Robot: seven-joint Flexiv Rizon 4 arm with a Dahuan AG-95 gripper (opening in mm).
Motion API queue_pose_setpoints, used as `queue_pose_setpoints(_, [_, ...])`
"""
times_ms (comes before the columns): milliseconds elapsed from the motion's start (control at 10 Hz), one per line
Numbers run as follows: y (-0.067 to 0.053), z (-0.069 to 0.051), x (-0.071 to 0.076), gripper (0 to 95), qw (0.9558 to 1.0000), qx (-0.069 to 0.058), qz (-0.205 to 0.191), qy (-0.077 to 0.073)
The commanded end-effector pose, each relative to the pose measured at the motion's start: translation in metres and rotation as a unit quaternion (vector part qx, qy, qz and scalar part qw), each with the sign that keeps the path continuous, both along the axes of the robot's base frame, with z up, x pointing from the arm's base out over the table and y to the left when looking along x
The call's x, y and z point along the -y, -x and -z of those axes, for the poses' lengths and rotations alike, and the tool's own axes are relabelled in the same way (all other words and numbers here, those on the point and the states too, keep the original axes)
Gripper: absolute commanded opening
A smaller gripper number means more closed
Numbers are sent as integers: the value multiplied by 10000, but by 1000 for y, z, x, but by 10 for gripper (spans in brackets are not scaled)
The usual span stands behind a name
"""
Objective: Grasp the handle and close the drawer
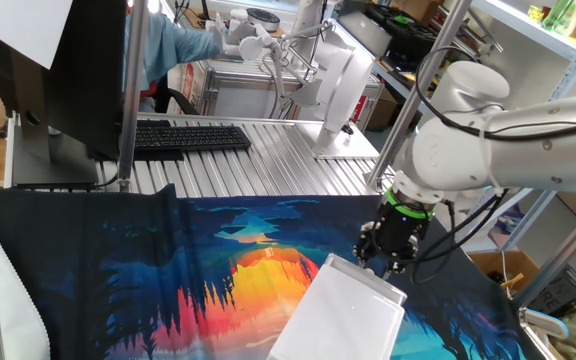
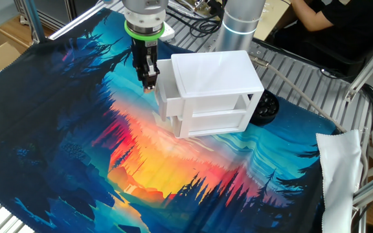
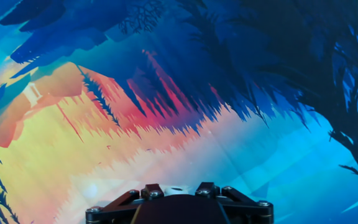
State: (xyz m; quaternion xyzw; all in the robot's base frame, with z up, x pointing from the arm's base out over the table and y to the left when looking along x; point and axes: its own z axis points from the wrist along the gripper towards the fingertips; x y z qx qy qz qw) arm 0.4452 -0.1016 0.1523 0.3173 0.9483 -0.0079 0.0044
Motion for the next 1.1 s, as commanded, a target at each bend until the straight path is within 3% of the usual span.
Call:
queue_pose_setpoints(100, [2,1,-1,380,10000,18,21,-2])
queue_pose_setpoints(500, [4,1,-1,380,9999,15,155,-2])
queue_pose_setpoints(600, [4,2,-1,190,9997,19,225,-10])
queue_pose_setpoints(800, [5,2,-2,190,9992,22,393,-19])
queue_pose_setpoints(900, [5,2,-2,0,9991,31,424,-32])
queue_pose_setpoints(1100, [5,2,-1,0,9991,74,416,-30])
